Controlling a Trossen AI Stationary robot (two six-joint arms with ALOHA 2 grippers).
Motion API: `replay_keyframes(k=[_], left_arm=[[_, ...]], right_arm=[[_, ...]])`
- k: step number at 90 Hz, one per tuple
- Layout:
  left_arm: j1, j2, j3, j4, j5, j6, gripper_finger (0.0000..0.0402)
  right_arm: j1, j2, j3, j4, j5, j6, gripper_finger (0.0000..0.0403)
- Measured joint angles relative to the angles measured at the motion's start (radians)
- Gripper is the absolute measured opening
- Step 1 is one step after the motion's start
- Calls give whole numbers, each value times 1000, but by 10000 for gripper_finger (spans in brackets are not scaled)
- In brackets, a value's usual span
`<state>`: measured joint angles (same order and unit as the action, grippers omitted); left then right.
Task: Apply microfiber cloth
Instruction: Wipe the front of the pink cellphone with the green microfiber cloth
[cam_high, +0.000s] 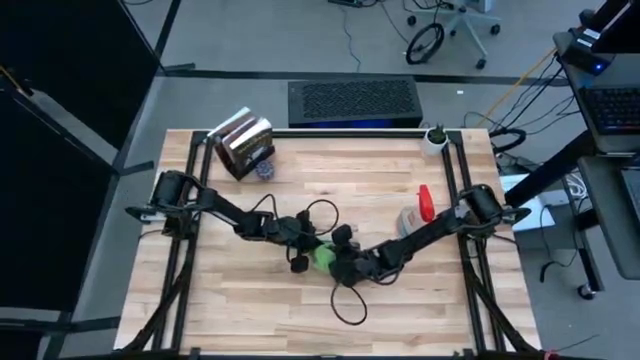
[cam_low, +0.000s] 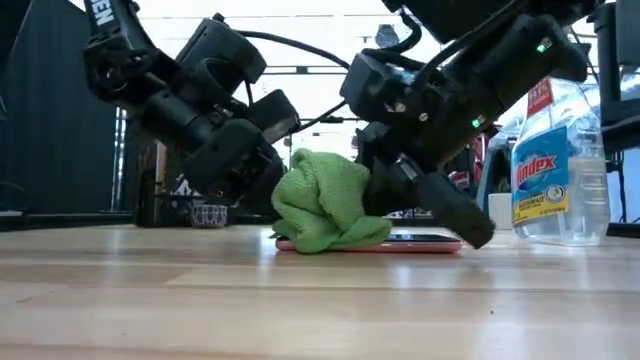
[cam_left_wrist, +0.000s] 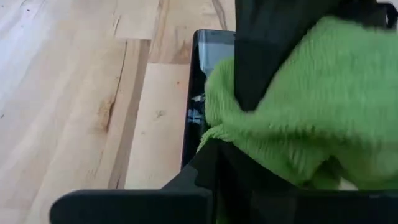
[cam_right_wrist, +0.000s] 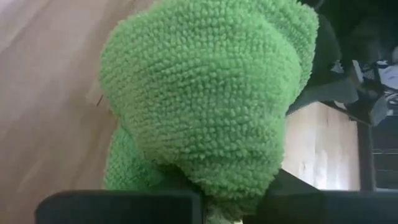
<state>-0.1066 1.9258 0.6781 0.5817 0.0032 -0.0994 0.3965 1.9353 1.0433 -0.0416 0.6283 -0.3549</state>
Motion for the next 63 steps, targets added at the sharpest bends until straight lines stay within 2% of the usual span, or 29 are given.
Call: replay_keyframes(k=[20, 34, 45, 63], left_arm=[[0, 3, 0, 3, 0, 1, 0], [0, 5, -7, -36, -5, 2, 0], [0, 5, -9, -29, -5, 2, 0], [0, -24, -12, -21, -4, -1, 0]], right_arm=[[18, -68, 7, -281, -39, 175, 31], [50, -96, 1, -483, -19, 190, 31], [48, -115, 24, -494, -11, 203, 31], [29, -124, 62, -367, 26, 175, 31]])
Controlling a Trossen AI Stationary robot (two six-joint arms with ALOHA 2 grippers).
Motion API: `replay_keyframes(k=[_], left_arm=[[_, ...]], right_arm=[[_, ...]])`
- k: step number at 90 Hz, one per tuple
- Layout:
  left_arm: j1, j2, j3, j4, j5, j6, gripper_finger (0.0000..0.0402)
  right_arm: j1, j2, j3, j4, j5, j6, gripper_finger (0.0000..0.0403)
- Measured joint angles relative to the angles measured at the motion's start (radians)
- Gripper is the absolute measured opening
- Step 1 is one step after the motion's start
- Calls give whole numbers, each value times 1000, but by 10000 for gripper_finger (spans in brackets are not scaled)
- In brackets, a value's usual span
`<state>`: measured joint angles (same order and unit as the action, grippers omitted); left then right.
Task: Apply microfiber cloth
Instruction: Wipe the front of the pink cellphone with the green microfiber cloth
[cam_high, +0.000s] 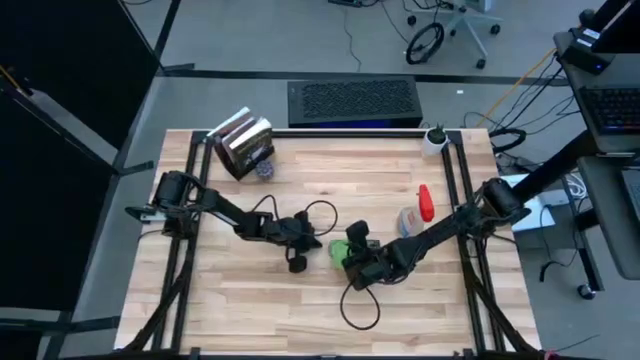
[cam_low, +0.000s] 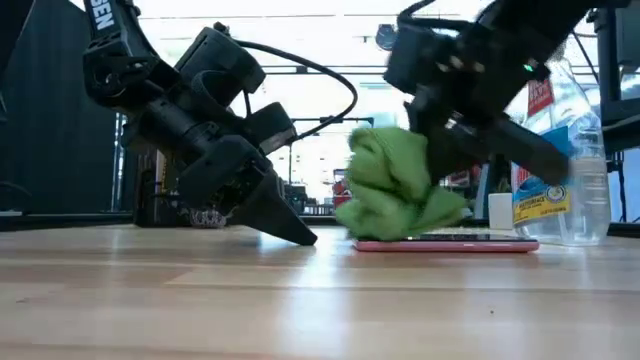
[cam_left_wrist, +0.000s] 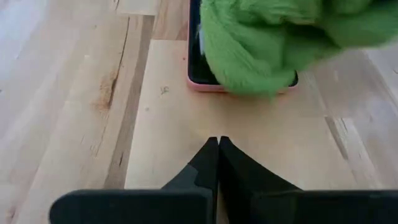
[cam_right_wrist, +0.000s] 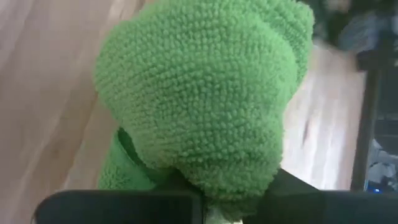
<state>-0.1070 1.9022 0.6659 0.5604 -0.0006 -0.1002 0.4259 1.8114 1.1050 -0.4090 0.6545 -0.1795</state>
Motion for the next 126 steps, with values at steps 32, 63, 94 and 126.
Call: replay_keyframes(k=[32, 63, 94, 126], left_arm=[[-14, -148, 25, -1, 0, -16, 0], [-33, 39, 244, -50, 5, 99, 0], [-32, 149, 283, -86, 5, 81, 0], [-25, 148, 284, -160, 5, 81, 0]], right_arm=[[-14, -116, 150, -409, 129, 273, 31], [16, -127, -76, -178, -22, 482, 31], [2, -35, -79, -68, -94, 475, 31], [43, 21, -72, -291, -115, 549, 32]])
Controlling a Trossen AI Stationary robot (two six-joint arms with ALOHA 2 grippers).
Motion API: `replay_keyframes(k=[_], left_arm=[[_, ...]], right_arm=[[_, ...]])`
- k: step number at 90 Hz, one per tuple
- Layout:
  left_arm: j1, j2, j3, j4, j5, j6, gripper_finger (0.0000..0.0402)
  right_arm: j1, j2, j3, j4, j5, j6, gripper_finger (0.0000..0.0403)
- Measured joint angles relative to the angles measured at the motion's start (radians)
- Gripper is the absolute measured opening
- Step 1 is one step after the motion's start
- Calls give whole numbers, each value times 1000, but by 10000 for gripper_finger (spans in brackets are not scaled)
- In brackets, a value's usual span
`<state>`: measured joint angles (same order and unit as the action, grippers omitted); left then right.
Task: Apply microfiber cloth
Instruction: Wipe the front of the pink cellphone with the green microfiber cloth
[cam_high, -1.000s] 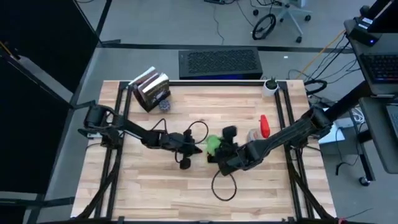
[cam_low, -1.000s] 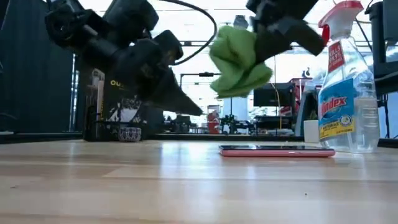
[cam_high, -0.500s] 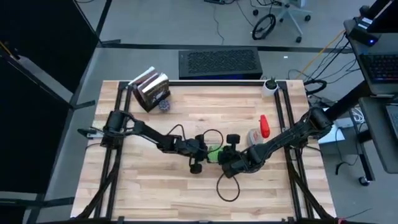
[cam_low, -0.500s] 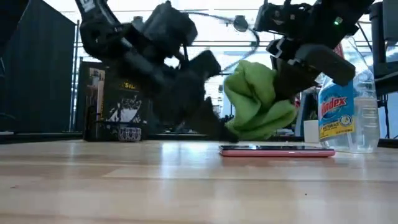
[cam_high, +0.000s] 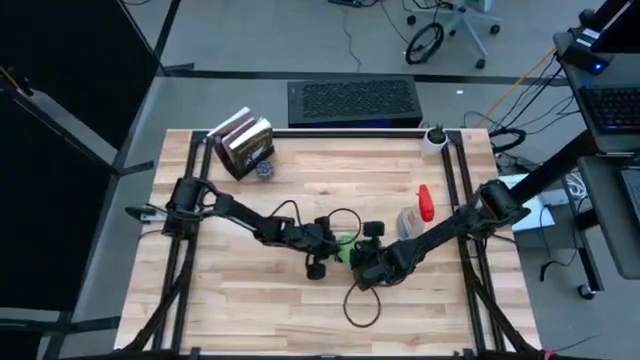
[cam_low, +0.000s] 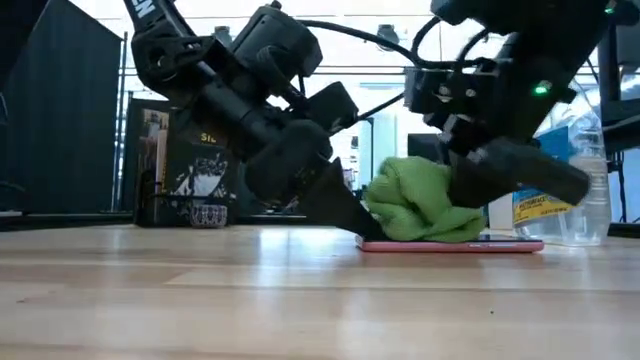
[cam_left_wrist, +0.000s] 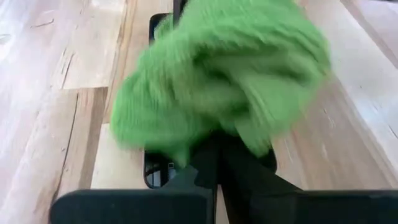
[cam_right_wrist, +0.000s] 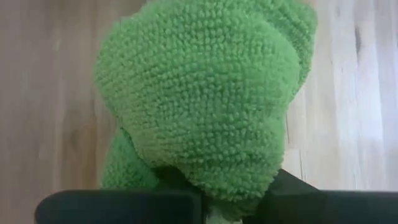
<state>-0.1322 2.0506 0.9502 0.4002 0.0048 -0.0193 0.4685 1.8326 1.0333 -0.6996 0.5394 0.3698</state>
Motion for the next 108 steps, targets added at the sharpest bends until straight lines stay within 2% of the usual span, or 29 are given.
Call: replay_keyframes(k=[11, 22, 34, 45, 60, 71, 87, 108], left_arm=[[0, 0, -1, -2, 0, 0, 0], [0, 1, -3, 3, 0, 0, 0], [0, 2, -4, 7, 0, 0, 0], [0, 2, -4, 7, 0, 0, 0], [0, 2, -4, 8, 1, 0, 0], [0, 2, -5, 7, 0, 0, 0], [0, 2, -4, 6, 1, 0, 0], [0, 2, -4, 6, 1, 0, 0]], right_arm=[[27, -29, -4, -145, -23, 58, 32], [34, -54, 8, -178, -21, 87, 32], [23, -53, 48, 17, 35, 0, 32], [-2, -33, 49, 232, 42, -96, 32], [-30, 40, 51, 238, 0, -100, 32], [-23, 77, 60, 165, 0, -58, 32], [34, 56, 56, -19, -1, 29, 32], [96, 11, 47, -314, -81, 143, 32]])
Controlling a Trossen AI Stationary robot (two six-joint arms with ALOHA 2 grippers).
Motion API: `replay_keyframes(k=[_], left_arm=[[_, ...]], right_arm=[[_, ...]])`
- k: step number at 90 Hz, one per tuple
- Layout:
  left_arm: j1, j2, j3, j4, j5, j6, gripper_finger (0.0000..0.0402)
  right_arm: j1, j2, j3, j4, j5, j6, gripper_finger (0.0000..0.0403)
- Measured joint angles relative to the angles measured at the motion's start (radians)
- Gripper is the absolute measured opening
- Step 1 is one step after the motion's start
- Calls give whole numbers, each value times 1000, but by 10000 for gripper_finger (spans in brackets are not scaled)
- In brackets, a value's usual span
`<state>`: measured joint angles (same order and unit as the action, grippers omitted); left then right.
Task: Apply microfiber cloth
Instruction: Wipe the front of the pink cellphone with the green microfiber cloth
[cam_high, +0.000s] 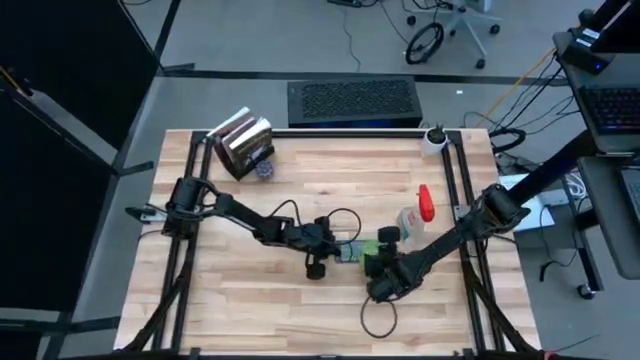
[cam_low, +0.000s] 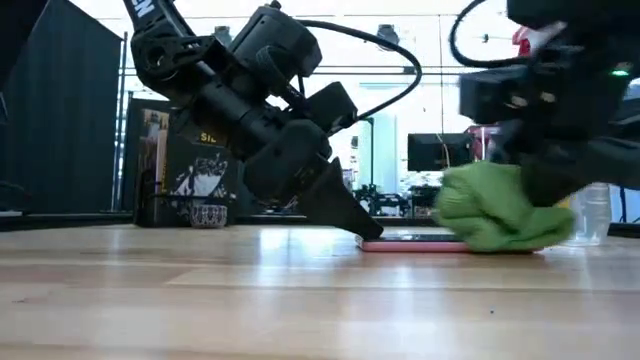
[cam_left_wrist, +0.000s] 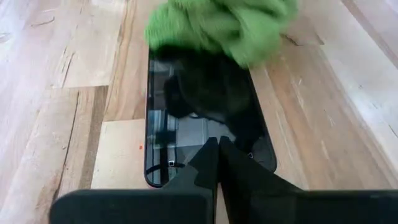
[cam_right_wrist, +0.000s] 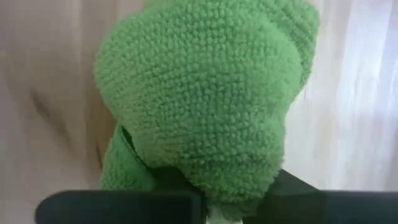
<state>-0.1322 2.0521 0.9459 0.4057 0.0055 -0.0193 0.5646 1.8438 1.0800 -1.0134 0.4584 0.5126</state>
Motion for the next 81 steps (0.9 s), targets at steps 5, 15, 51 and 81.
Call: replay_keyframes(k=[5, 15, 51, 81], left_arm=[[0, 0, 0, 0, 0, 0, 0], [0, 0, 0, 1, 0, 0, 0], [0, 0, 0, 1, 0, 0, 0], [0, 0, 0, 0, 0, 0, 0]], right_arm=[[5, -7, -2, -33, -14, 0, 32], [-16, -28, 37, 2, 35, -9, 32], [-131, 44, 44, 523, 83, -261, 32], [-69, 81, 49, 210, 79, -106, 32]])
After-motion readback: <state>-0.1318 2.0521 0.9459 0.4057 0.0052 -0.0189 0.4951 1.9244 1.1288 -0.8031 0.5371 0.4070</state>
